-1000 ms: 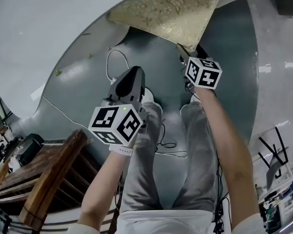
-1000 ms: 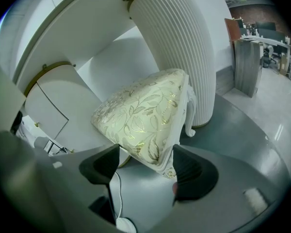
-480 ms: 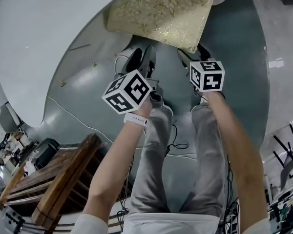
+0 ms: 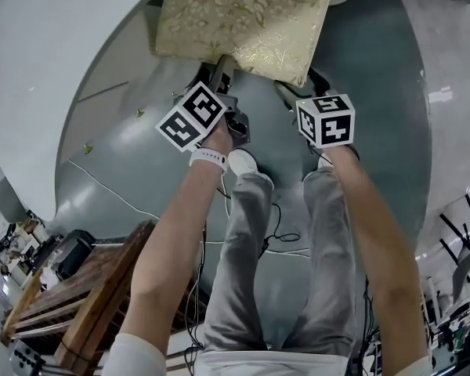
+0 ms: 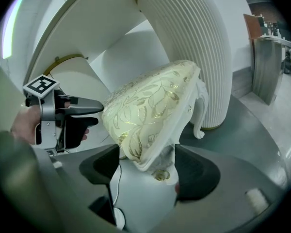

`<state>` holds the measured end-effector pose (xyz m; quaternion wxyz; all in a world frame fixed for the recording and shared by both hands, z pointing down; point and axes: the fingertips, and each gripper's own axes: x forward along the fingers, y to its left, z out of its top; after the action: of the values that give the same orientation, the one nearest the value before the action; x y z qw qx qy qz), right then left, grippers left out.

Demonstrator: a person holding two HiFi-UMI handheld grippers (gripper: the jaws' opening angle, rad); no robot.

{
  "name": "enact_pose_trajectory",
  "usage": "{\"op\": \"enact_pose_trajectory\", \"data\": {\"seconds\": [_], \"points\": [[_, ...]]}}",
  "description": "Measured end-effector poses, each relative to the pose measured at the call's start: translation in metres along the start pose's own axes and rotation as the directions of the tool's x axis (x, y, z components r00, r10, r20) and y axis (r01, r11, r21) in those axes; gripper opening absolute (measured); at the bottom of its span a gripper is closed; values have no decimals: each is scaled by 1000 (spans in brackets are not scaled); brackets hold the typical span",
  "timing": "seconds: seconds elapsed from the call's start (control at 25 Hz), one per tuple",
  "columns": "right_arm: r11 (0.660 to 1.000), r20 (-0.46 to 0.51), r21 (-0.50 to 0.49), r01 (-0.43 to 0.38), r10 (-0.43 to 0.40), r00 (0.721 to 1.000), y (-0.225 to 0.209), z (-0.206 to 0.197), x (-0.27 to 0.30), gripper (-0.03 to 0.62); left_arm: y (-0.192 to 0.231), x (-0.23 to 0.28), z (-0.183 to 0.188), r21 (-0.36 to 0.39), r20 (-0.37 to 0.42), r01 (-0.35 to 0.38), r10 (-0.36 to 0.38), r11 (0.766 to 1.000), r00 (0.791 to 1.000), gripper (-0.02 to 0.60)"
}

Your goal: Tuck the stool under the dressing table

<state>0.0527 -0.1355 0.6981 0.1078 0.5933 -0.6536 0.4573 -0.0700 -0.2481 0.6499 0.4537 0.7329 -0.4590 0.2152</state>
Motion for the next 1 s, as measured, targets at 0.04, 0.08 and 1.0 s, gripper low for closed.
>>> {"op": "enact_pose_trajectory", "data": {"seconds": [0.04,0.08,1.0], "points": [[1000,-2,-1,-9,9,1000,-1,-1,2,357,-1,4,1,10,0,10,-10,1000,1000,282],[1000,-1,-3,-14,14,1000,-2,-2,3,357,-1,6,1,18,-1,21,-21,1000,1000,285],[992,25,-100,79,-77,997,-3,-8,-2,259,-10,16,5,214,-78,112,-97,970,992,270]]}}
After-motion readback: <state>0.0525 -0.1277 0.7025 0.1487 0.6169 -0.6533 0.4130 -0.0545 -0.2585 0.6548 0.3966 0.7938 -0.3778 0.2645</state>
